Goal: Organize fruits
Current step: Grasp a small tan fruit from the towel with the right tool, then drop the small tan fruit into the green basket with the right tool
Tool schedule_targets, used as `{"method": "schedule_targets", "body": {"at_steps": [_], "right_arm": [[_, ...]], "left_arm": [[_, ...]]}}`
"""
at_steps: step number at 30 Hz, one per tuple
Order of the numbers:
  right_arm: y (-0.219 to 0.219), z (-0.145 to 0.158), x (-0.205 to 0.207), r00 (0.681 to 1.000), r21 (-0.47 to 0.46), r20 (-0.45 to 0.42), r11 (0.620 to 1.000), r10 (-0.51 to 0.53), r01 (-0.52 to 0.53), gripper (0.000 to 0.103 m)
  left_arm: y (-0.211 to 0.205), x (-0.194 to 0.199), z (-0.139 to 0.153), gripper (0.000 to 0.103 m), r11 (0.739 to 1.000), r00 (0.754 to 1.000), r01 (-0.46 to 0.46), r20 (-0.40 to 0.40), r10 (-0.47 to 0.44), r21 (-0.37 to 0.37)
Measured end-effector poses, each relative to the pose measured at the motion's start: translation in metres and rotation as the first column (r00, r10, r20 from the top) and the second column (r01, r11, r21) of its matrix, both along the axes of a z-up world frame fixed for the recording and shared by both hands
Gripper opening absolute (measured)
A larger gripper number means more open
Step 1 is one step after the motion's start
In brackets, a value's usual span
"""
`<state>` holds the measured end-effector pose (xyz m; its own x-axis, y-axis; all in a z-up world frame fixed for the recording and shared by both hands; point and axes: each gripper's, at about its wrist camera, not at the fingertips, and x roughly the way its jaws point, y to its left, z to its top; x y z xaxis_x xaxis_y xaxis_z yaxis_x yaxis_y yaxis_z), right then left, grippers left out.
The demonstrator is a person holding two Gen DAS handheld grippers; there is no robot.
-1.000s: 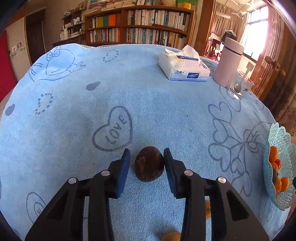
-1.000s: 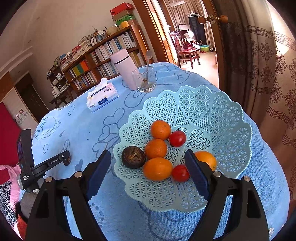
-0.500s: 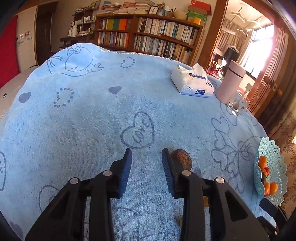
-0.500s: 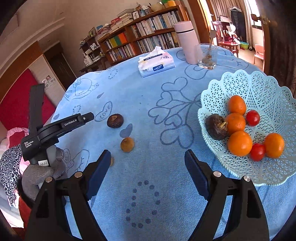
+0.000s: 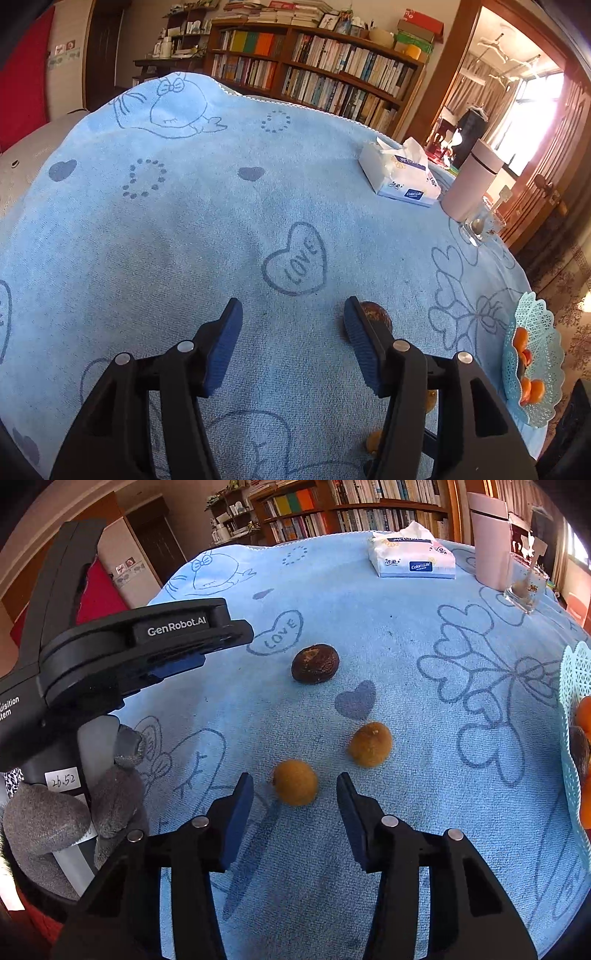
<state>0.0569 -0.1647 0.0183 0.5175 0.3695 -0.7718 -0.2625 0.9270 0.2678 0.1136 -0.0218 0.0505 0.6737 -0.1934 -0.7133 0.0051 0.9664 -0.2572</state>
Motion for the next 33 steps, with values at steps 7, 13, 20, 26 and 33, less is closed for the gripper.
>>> {"method": "schedule_targets", "body": {"at_steps": [7,13,20,26,33], "right_arm": [[0.002,-0.005,0.002,1.000,-0.016,-0.004,1.000,-0.004,0.004,0.028],[-0.041,0.018,-0.019,0.995,0.038,0.052,0.995,-0.090,0.088,0.028],[-0.116,0.049,-0.047,0.948,0.085,0.143,0.958,-0.284,0.274,0.028],[-0.179,0.055,-0.061,0.885,0.119,0.153,0.897,-0.441,0.426,0.029],[-0.227,0.051,-0.073,0.813,0.127,0.147,0.826,-0.563,0.549,0.029]], "left_arm": [[0.002,0.004,-0.008,0.059,1.000,1.000,0.000,-0.024,-0.001,-0.007],[-0.010,0.004,-0.012,0.059,0.999,0.999,0.038,-0.029,-0.038,0.011],[-0.037,-0.004,-0.014,0.059,0.992,0.992,0.120,-0.042,-0.119,0.023],[-0.068,-0.020,-0.014,0.059,0.978,0.979,0.201,-0.045,-0.199,0.049],[-0.096,-0.029,-0.021,0.059,0.962,0.964,0.263,-0.069,-0.258,0.071]]}}
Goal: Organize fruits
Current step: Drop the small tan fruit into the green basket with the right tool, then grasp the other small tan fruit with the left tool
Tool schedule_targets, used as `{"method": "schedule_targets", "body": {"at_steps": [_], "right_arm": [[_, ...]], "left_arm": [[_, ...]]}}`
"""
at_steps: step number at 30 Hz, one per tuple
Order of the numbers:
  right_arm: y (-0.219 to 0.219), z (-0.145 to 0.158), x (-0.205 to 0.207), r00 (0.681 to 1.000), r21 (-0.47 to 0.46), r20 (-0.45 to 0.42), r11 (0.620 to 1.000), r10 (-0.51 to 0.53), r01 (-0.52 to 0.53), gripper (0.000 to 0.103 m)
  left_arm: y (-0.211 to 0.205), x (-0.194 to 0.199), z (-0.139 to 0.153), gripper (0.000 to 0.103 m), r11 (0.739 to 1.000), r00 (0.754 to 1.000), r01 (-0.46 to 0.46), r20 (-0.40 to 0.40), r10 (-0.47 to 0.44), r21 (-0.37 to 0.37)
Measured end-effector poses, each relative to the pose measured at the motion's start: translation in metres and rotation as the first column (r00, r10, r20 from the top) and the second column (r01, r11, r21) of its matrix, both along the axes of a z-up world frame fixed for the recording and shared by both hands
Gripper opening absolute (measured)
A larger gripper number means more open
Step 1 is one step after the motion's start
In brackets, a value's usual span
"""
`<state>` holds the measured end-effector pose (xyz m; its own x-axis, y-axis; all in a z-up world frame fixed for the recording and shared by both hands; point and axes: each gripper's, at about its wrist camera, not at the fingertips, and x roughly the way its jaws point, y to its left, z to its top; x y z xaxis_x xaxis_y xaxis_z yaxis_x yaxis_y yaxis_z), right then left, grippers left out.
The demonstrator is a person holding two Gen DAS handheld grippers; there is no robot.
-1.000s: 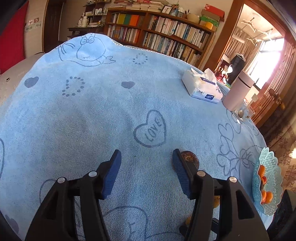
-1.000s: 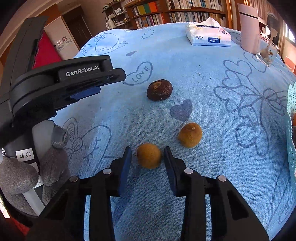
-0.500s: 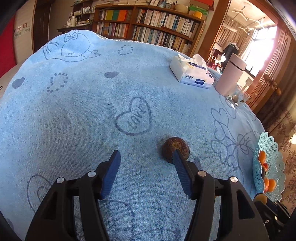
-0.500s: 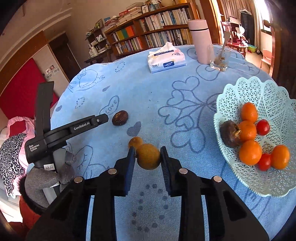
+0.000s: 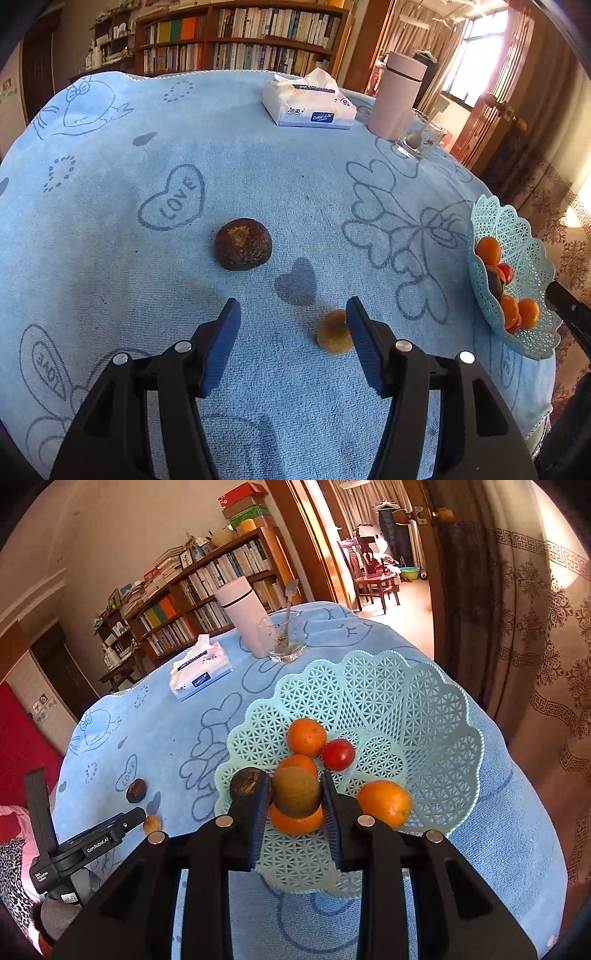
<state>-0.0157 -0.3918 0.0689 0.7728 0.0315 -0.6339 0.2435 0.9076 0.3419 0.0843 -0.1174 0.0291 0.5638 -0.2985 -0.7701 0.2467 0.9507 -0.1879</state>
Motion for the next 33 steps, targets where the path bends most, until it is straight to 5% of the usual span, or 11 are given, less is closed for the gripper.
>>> {"method": "schedule_targets", "body": {"at_steps": [3,5,11,17,33], "right_arm": [[-0.015,0.000,-0.003,0.999,-0.014,-0.003,0.999,-0.053,0.053,0.034],[-0.022,0.000,-0.006,0.996,-0.012,0.007,0.996,-0.090,0.090,0.055],[-0.039,0.004,-0.014,0.986,0.019,0.033,0.986,-0.166,0.166,0.071],[-0.041,0.006,-0.016,0.982,0.029,0.042,0.983,-0.184,0.183,0.082],[-0.042,0.004,-0.017,0.982,0.041,0.040,0.982,-0.185,0.183,0.087]], "left_arm": [[-0.008,-0.002,-0.002,0.059,1.000,1.000,0.015,-0.003,-0.015,0.008],[-0.012,-0.003,-0.004,0.059,1.000,1.000,0.024,-0.006,-0.024,0.015],[-0.022,-0.005,-0.009,0.059,0.998,0.999,0.049,-0.010,-0.048,0.039],[-0.028,-0.005,-0.014,0.059,0.996,0.998,0.056,-0.007,-0.056,0.067],[-0.036,-0.010,-0.017,0.052,0.988,0.997,0.069,0.034,-0.074,0.136]]}}
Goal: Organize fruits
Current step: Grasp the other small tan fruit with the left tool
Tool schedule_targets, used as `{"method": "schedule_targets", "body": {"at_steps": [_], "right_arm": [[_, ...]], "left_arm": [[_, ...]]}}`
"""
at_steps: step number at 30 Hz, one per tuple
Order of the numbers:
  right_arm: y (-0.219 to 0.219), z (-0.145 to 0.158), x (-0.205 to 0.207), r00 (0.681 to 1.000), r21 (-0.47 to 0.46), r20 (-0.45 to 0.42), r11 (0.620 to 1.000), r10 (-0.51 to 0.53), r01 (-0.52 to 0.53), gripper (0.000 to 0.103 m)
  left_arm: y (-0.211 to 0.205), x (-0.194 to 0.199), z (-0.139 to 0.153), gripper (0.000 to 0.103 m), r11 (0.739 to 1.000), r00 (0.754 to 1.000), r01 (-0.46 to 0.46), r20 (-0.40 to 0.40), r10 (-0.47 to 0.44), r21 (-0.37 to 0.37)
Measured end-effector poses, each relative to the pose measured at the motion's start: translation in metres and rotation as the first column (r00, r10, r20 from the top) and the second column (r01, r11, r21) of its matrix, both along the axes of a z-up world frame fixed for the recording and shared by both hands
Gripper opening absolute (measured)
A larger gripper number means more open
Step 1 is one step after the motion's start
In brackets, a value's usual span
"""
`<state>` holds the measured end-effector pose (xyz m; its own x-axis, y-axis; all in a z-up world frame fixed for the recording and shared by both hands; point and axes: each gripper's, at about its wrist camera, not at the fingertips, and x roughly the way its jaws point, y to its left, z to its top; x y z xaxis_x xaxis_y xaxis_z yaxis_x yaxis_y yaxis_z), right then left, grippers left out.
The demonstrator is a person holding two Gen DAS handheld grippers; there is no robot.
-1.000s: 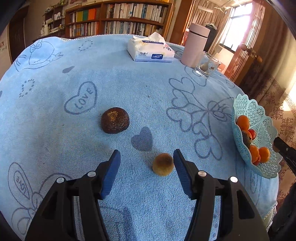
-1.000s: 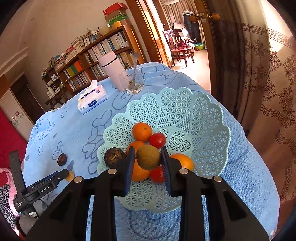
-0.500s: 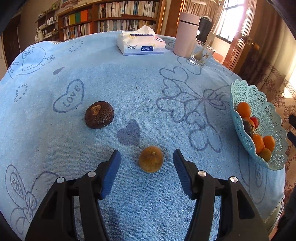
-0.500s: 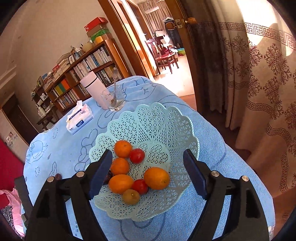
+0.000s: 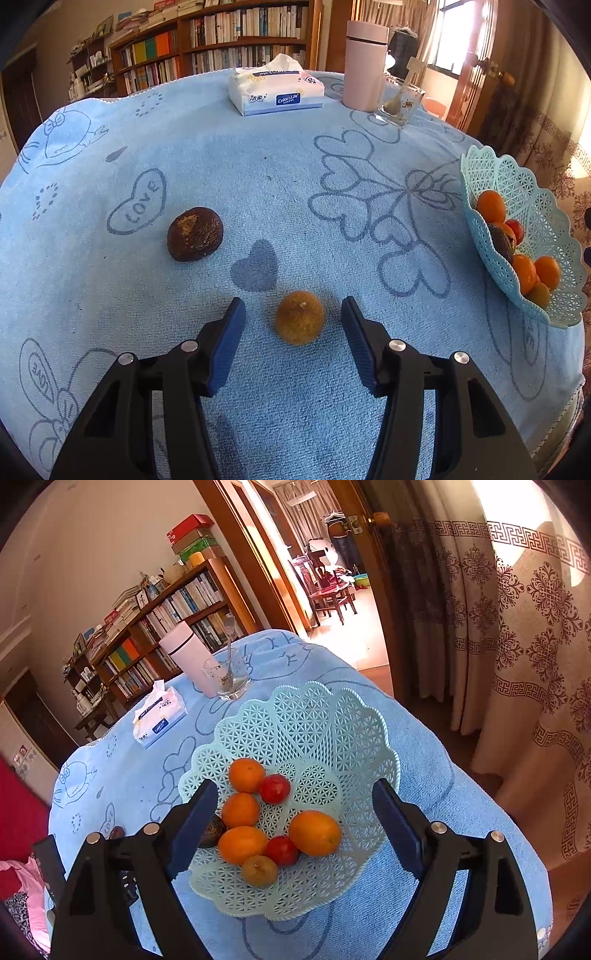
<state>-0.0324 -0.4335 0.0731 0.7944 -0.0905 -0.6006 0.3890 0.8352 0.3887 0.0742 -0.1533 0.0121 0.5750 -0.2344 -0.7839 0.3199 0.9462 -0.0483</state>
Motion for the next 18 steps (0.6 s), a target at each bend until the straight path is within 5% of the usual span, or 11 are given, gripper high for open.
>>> {"method": "schedule_targets", "body": {"at_steps": [18], "right_arm": [[0.0038,0.0002,0.0008,1.000,-0.003,-0.001,1.000,0.008,-0.008,0.087]], "left_arm": [[-0.0020,-0.0032,-0.0001,0.030,1.000,1.000,0.004,0.027,-0.005,0.029]]}}
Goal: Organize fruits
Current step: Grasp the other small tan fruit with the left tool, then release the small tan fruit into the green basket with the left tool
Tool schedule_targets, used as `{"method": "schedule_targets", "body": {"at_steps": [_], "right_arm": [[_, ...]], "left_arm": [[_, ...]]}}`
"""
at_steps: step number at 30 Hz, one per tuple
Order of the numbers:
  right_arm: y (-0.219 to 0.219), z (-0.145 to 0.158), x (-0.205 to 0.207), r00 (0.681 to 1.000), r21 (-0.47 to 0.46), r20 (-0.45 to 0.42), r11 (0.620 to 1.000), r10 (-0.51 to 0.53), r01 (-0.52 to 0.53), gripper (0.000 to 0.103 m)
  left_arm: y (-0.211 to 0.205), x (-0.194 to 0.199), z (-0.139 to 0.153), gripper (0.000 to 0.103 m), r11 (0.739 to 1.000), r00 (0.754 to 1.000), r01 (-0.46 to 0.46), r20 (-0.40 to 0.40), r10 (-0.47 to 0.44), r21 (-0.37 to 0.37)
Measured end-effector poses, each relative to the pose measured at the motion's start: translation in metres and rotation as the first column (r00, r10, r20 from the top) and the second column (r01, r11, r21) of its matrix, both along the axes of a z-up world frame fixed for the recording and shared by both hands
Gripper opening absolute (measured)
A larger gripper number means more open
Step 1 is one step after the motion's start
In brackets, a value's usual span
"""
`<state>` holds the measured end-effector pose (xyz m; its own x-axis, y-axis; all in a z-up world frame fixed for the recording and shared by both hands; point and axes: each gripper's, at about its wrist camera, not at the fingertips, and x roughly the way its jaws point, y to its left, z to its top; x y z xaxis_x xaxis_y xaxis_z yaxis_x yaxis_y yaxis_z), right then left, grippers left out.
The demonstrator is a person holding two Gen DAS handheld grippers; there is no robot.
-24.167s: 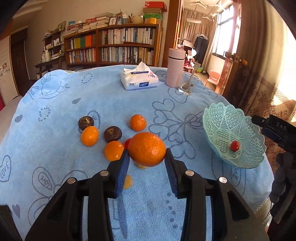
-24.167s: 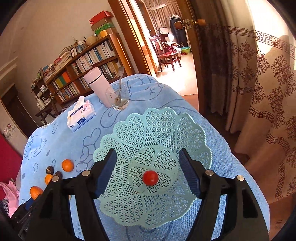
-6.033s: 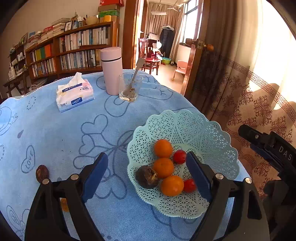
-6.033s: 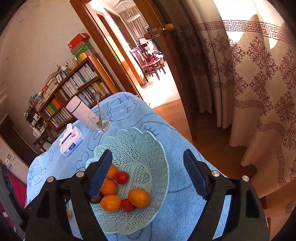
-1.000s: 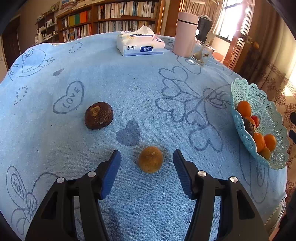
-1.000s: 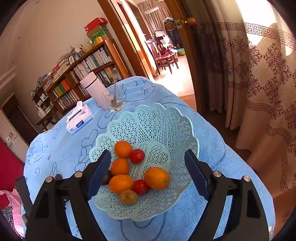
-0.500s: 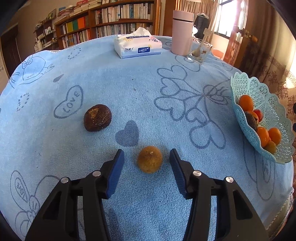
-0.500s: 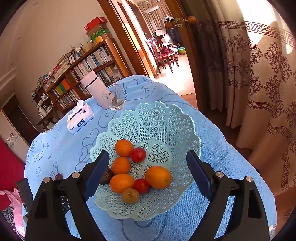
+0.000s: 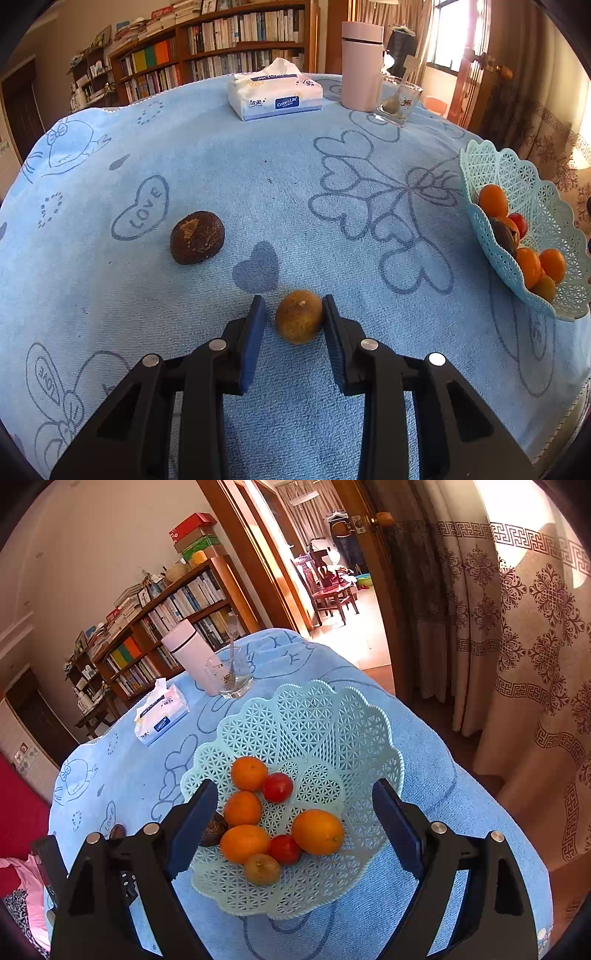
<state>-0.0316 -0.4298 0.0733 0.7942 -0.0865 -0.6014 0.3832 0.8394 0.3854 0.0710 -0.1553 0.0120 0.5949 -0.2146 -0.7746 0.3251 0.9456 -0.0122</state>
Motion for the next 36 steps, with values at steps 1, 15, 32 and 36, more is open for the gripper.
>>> {"method": "schedule_targets", "body": {"at_steps": [1,15,32,36], "right_arm": [[-0.001,0.000,0.000,1.000,0.001,0.001,1.000,-0.002,0.002,0.087],[-0.022,0.018,-0.020,0.996,0.037,0.063,0.997,-0.069,0.067,0.087],[-0.063,0.031,-0.048,0.972,0.127,0.090,0.970,-0.218,0.206,0.091],[-0.075,0.031,-0.054,0.965,0.155,0.092,0.961,-0.244,0.229,0.091]], "left_arm": [[0.000,0.000,0.000,0.030,1.000,1.000,0.000,0.000,0.000,-0.002],[-0.002,-0.010,0.031,0.025,0.998,1.000,0.019,0.026,-0.017,-0.062],[-0.097,-0.021,0.092,0.025,0.954,0.963,0.270,0.051,-0.265,-0.134],[-0.137,-0.022,0.087,0.025,0.923,0.935,0.349,0.000,-0.354,-0.162]]}}
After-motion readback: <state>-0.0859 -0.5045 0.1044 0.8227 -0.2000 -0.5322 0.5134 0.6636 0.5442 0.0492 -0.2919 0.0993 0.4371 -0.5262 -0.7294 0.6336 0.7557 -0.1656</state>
